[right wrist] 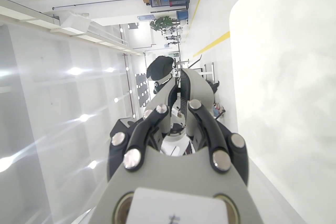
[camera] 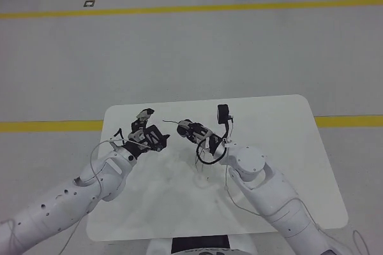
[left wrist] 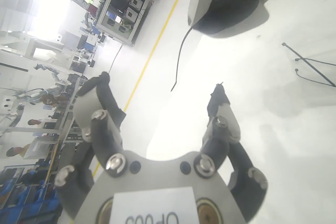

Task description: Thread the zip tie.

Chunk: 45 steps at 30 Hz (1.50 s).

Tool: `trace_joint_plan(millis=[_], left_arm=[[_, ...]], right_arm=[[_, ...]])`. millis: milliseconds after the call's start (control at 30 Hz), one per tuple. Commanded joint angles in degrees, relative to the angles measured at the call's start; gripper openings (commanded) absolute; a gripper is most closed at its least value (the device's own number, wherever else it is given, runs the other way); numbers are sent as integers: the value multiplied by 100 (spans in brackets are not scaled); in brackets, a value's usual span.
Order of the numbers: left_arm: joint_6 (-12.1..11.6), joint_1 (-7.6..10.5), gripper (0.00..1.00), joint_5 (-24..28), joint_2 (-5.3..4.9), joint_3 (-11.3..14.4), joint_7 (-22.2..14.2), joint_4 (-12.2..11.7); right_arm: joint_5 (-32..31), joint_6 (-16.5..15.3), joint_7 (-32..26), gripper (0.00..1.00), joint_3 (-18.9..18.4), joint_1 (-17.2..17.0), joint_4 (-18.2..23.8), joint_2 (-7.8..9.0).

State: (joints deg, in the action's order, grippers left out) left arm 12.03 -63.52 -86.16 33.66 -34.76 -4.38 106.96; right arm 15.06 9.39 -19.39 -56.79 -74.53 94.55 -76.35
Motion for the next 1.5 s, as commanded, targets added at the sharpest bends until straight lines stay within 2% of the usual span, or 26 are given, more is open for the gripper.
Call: trace_joint_plan(millis=[0,33,267,300,333,400,467,500,533,567,633,667,733,767,833,867,967,1033,1200,1233,1467], left_arm=[[-530,-20,100,563,-18,-113,148,-89],[-738,4,100,601,-31,-168,224,-133],[-763,11,100,585,-34,-187,240,-147],[-777,1,100,642,-30,-187,261,-141],[-883,-33,100,1051,-12,-220,402,-155],[-1282,-33,100,1865,-2,-378,789,-348],[-2075,-46,100,2791,-23,-583,1283,-639],[-2430,-45,100,3014,-40,-657,1439,-751],[-2909,-62,100,3275,-64,-732,1573,-894],[-3151,-80,100,3518,-78,-766,1629,-978],[-3151,-114,100,3837,-106,-710,1753,-941],[-3151,-125,100,4065,-129,-570,1765,-841],[-3151,-17,100,4208,-179,-404,1841,-821],[-3151,36,100,4330,-206,-204,1929,-737],[-3151,222,100,4388,-256,91,2091,-745],[-3151,337,100,4511,-283,346,2227,-719],[-3151,722,100,4734,-337,866,2521,-904],[-3151,1032,100,4853,-357,1309,2866,-1041],[-3151,1804,100,5008,-343,2363,3776,-1431],[-3151,1925,100,5031,-330,2502,3933,-1485],[-3151,1992,100,4897,-233,2502,4588,-1649]], right_arm=[[-232,3,28,0,-70,-49,26,29],[-299,-1,38,0,-76,-74,62,35],[-320,-15,46,0,-78,-82,74,37],[-320,-15,46,0,-78,-82,74,37],[-349,-48,56,0,-81,-105,84,40],[-409,-130,-18,0,-124,-146,124,56],[-506,-223,-133,0,-240,-213,175,92],[-529,-244,-174,0,-293,-249,199,107],[-551,-271,-229,0,-370,-295,227,126],[-561,-288,-258,0,-430,-329,240,140],[-552,-300,-292,0,-525,-389,260,161],[-541,-303,-316,0,-573,-414,266,170],[-526,-302,-347,0,-618,-438,274,180],[-494,-295,-356,0,-641,-449,282,183],[-470,-294,-383,0,-656,-455,290,186],[-466,-293,-399,0,-661,-456,292,188],[-462,-284,-452,0,-669,-445,291,193],[-465,-280,-469,0,-671,-439,289,195],[-462,-289,-479,0,-636,-427,263,192],[-461,-293,-481,0,-627,-422,254,190],[-445,-319,-484,0,-581,-396,211,183]])
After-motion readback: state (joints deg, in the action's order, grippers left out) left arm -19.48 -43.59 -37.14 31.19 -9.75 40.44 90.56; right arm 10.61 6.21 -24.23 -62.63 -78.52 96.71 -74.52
